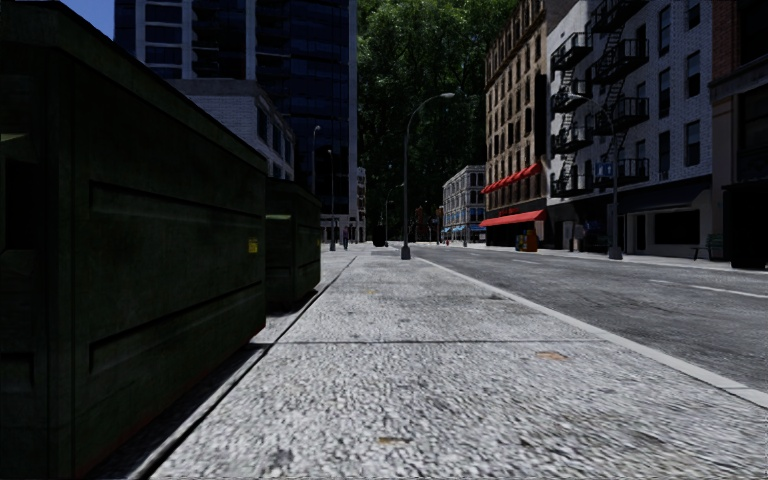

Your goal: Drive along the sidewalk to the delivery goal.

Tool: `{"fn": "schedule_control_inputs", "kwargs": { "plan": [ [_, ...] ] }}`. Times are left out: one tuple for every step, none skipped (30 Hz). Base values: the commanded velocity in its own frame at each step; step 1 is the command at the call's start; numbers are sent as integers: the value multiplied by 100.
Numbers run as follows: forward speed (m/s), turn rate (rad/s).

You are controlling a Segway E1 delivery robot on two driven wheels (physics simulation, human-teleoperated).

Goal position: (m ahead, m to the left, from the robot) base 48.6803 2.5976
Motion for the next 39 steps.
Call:
{"fn": "schedule_control_inputs", "kwargs": {
  "plan": [
    [200,0],
    [200,0],
    [200,0],
    [200,0],
    [200,0],
    [200,0],
    [200,3],
    [200,3],
    [200,4],
    [200,5],
    [200,5],
    [200,5],
    [200,5],
    [200,5],
    [200,5],
    [200,6],
    [200,8],
    [200,9],
    [200,9],
    [200,9],
    [200,4],
    [200,0],
    [200,0],
    [200,0],
    [200,0],
    [200,0],
    [200,0],
    [200,0],
    [200,0],
    [200,0],
    [200,0],
    [200,0],
    [200,0],
    [200,0],
    [200,0],
    [200,0],
    [200,0],
    [200,0],
    [200,0]
  ]
}}
